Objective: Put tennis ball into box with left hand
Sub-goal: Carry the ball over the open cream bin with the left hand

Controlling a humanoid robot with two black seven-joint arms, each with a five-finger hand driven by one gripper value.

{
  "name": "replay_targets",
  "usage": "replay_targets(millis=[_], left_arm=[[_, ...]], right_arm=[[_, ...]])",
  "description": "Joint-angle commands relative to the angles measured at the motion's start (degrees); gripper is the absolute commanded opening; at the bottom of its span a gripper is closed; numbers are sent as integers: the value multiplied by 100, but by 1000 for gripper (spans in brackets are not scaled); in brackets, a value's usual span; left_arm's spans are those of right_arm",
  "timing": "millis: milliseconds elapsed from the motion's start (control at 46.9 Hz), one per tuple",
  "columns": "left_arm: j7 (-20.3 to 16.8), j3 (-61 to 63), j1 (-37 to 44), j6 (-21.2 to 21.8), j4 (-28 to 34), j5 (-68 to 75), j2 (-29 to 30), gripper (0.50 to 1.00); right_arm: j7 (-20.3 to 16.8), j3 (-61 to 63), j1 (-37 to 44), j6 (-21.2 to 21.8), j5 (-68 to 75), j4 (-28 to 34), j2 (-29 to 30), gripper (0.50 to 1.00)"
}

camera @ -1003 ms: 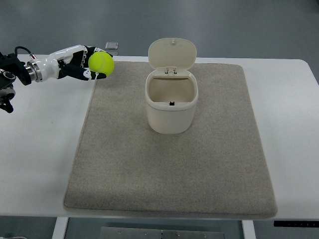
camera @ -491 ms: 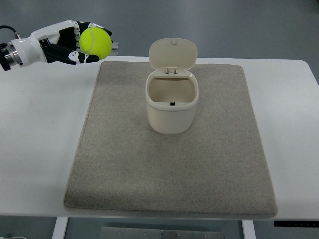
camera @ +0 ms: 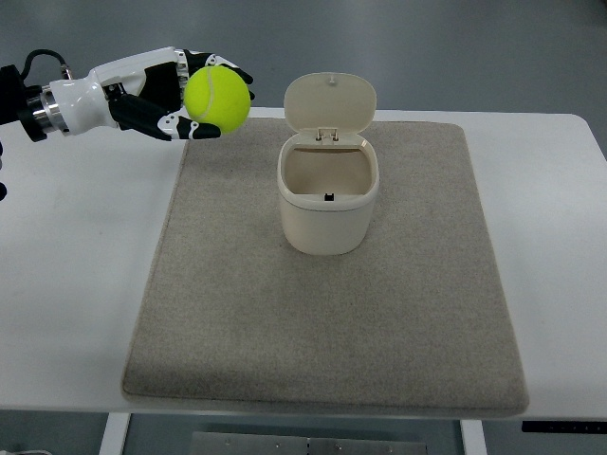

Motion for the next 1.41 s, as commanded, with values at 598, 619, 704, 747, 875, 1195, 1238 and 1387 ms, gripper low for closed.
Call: replay_targets(millis=[598,619,704,747,875,1195,1238,1387], left_arm=[[88,304,-105,817,224,61,-1226,726],[88,304,-96,826,224,61,-1226,726],[88,304,-87,826,224,61,-1235,726],[88,304,-87,835,233,61,-1235,726],[88,409,-70,940,312,61,-1375,726],[88,638,-105,1195,409,52,-1692,726],[88,638,-122,1204,452,52,-1718,726],[88,638,-122,1213,532,52,-1841,726]], right_arm=[[0,7,0,1,0,0,0,901],[0,7,0,1,0,0,0,901],[0,-2,0,1,0,0,0,901],[0,7,0,1,0,0,0,903],[0,7,0,1,0,0,0,901],[0,7,0,1,0,0,0,901],[0,7,0,1,0,0,0,901],[0,7,0,1,0,0,0,903]])
